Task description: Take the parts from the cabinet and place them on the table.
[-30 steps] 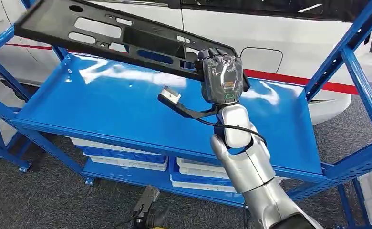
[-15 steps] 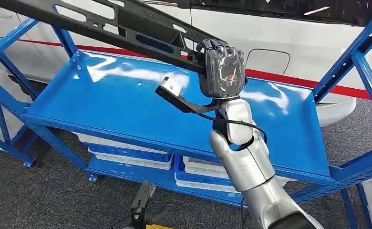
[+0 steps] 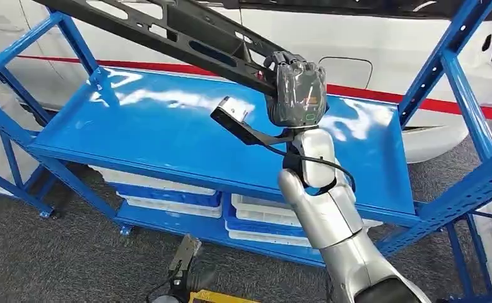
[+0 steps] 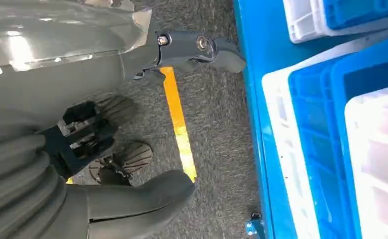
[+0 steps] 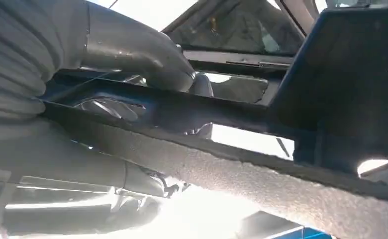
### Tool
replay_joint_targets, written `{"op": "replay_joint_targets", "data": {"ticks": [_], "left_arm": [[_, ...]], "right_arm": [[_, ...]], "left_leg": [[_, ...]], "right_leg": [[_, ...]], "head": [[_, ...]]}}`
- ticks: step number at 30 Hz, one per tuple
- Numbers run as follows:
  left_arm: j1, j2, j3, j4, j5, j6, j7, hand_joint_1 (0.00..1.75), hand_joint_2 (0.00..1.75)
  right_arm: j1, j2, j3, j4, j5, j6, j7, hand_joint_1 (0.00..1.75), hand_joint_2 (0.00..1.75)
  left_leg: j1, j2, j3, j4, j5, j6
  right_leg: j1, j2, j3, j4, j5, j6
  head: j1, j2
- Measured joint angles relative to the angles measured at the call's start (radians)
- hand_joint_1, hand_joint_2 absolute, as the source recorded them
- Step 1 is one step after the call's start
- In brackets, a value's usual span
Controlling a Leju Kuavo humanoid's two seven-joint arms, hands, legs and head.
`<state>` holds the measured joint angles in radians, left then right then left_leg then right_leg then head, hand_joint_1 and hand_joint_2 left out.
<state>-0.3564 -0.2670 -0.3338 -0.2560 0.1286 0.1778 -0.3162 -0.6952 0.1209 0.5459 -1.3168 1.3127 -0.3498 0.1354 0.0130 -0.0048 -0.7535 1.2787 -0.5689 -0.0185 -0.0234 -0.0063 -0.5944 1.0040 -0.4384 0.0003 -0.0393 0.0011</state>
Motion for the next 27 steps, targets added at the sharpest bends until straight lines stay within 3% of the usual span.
{"op": "replay_joint_targets", "data": {"ticks": [1,2,4,5,6,8,9,10,11,13,14,15,16,17,19,20,21,22,25,26,27], "left_arm": [[0.000,0.001,0.000,0.000,0.000,-0.007,0.000,0.00,1.75],[0.000,0.003,0.000,0.000,0.000,-0.014,0.000,0.00,1.75],[-0.002,0.005,0.000,0.000,0.000,-0.025,-0.003,0.00,1.75],[-0.007,0.006,0.000,0.000,0.000,-0.029,-0.006,0.00,1.75],[-0.012,0.008,0.000,0.000,0.000,-0.032,-0.009,0.00,1.75],[-0.015,0.010,0.000,-0.001,0.002,-0.036,-0.016,0.00,1.75],[-0.014,0.014,0.000,-0.001,0.004,-0.040,-0.018,0.00,1.75],[-0.013,0.016,0.000,-0.001,0.004,-0.043,-0.020,0.00,1.75],[-0.014,0.016,0.001,-0.001,0.005,-0.043,-0.022,0.00,1.75],[-0.016,0.017,0.002,-0.001,0.006,-0.046,-0.028,0.00,1.75],[-0.014,0.017,0.002,-0.001,0.008,-0.049,-0.031,0.00,1.75],[-0.012,0.018,0.004,-0.001,0.009,-0.049,-0.034,0.00,1.75],[-0.010,0.020,0.006,-0.001,0.013,-0.050,-0.036,0.00,1.75],[-0.008,0.022,0.006,-0.001,0.016,-0.052,-0.039,0.00,1.75],[-0.005,0.026,0.009,-0.001,0.017,-0.053,-0.043,0.00,1.75],[-0.004,0.026,0.012,-0.001,0.017,-0.055,-0.045,0.00,1.75],[-0.003,0.026,0.014,-0.001,0.017,-0.058,-0.045,0.00,1.75],[-0.002,0.026,0.016,-0.001,0.017,-0.061,-0.049,0.00,1.75],[0.012,0.031,0.016,-0.001,0.017,-0.064,-0.053,0.00,1.75],[0.017,0.034,0.016,-0.001,0.018,-0.064,-0.054,0.00,1.75],[0.022,0.037,0.017,0.000,0.019,-0.064,-0.056,0.00,1.75]], "right_arm": [[0.000,0.000,-0.001,0.002,-0.001,0.000,0.000,1.75,1.75],[0.001,-0.001,-0.002,0.005,-0.003,-0.001,-0.001,1.75,1.75],[0.001,-0.002,-0.005,0.008,-0.011,-0.004,-0.001,1.75,1.75],[0.000,-0.002,-0.009,0.008,-0.021,-0.009,-0.003,1.75,1.75],[0.000,-0.002,-0.015,0.008,-0.036,-0.013,-0.009,1.75,1.75],[-0.002,-0.002,-0.020,0.008,-0.053,-0.016,-0.014,1.75,1.75],[-0.002,-0.002,-0.020,0.008,-0.060,-0.019,-0.017,1.75,1.75],[-0.001,-0.002,-0.022,0.007,-0.064,-0.020,-0.018,1.75,1.75],[-0.001,-0.004,-0.025,0.007,-0.067,-0.021,-0.020,1.75,1.75],[-0.001,-0.007,-0.027,0.006,-0.075,-0.021,-0.024,1.75,1.75],[0.002,-0.009,-0.027,0.003,-0.087,-0.022,-0.028,1.75,1.75],[0.007,-0.010,-0.027,-0.003,-0.106,-0.024,-0.033,1.75,1.75],[0.014,-0.013,-0.030,-0.010,-0.128,-0.026,-0.038,1.75,1.75],[0.022,-0.018,-0.035,-0.019,-0.157,-0.031,-0.046,1.75,1.75],[0.035,-0.026,-0.046,-0.041,-0.200,-0.037,-0.053,1.75,1.75],[0.040,-0.030,-0.050,-0.058,-0.215,-0.040,-0.058,1.75,1.75],[0.043,-0.033,-0.053,-0.072,-0.225,-0.041,-0.061,1.75,1.75],[0.051,-0.037,-0.055,-0.097,-0.235,-0.043,-0.066,1.75,1.75],[0.089,-0.055,-0.059,-0.151,-0.252,-0.061,-0.071,1.75,1.75],[0.103,-0.060,-0.061,-0.165,-0.256,-0.063,-0.071,1.75,1.75],[0.115,-0.063,-0.063,-0.178,-0.263,-0.064,-0.072,1.75,1.75]], "left_leg": [[0.000,0.001,0.001,0.025,0.002,0.000],[0.000,0.001,0.023,0.007,0.024,0.003],[0.000,0.001,0.113,-0.112,0.080,0.010],[-0.001,0.002,0.187,-0.217,0.098,0.018],[-0.004,0.001,0.220,-0.268,0.068,0.024],[-0.014,-0.002,0.210,-0.269,0.083,0.034],[-0.019,-0.002,0.206,-0.267,0.086,0.040],[-0.019,-0.002,0.203,-0.273,0.096,0.050],[-0.011,0.002,0.201,-0.286,0.112,0.061],[-0.010,0.003,0.178,-0.290,0.134,0.072],[-0.011,0.002,0.166,-0.290,0.144,0.076],[-0.012,0.002,0.154,-0.289,0.152,0.077],[-0.013,0.002,0.141,-0.289,0.161,0.079],[-0.014,0.001,0.128,-0.288,0.172,0.078],[-0.016,-0.001,0.103,-0.288,0.192,0.074],[-0.016,-0.003,0.093,-0.287,0.201,0.072],[-0.016,-0.004,0.088,-0.285,0.208,0.069],[-0.023,-0.004,0.077,-0.283,0.215,0.062],[-0.016,0.000,0.074,-0.290,0.244,0.045],[-0.019,-0.004,0.070,-0.290,0.247,0.038],[-0.013,-0.003,0.058,-0.271,0.206,0.031]], "right_leg": [[0.001,-0.001,-0.008,0.001,0.006,0.001],[0.002,-0.001,-0.018,0.002,0.012,0.002],[0.003,-0.001,-0.030,0.005,0.022,0.006],[0.004,-0.001,-0.034,0.007,0.026,0.012],[0.007,-0.002,-0.039,0.007,0.031,0.020],[0.005,-0.007,-0.040,0.006,0.041,0.029],[0.003,-0.007,-0.042,0.005,0.049,0.039],[0.003,-0.006,-0.042,0.000,0.057,0.050],[0.004,-0.005,-0.050,-0.001,0.057,0.055],[0.004,-0.001,-0.086,0.078,-0.026,0.040],[0.004,-0.001,-0.109,0.159,-0.078,0.031],[0.004,0.000,-0.128,0.229,-0.113,0.028],[0.004,0.001,-0.140,0.289,-0.131,0.032],[0.004,0.001,-0.133,0.312,-0.124,0.041],[0.005,0.001,-0.058,0.224,-0.071,0.059],[0.005,0.002,0.001,0.139,-0.054,0.058],[0.009,0.003,0.053,0.066,-0.056,0.050],[0.017,0.003,0.110,-0.019,-0.083,0.034],[0.023,0.006,0.094,-0.019,-0.070,0.026],[0.012,0.004,0.081,-0.028,-0.058,0.017],[0.008,0.000,0.082,-0.027,-0.047,0.011]], "head": [[-0.001,0.000],[-0.001,0.000],[-0.001,0.000],[-0.002,0.000],[-0.001,0.000],[0.002,0.000],[-0.002,0.000],[0.000,0.000],[-0.002,0.000],[0.008,0.000],[0.015,0.000],[0.015,0.000],[0.015,0.000],[0.018,0.000],[0.021,0.000],[0.022,0.000],[0.022,0.000],[0.022,0.000],[0.021,0.000],[0.021,0.000],[0.023,0.000]]}}
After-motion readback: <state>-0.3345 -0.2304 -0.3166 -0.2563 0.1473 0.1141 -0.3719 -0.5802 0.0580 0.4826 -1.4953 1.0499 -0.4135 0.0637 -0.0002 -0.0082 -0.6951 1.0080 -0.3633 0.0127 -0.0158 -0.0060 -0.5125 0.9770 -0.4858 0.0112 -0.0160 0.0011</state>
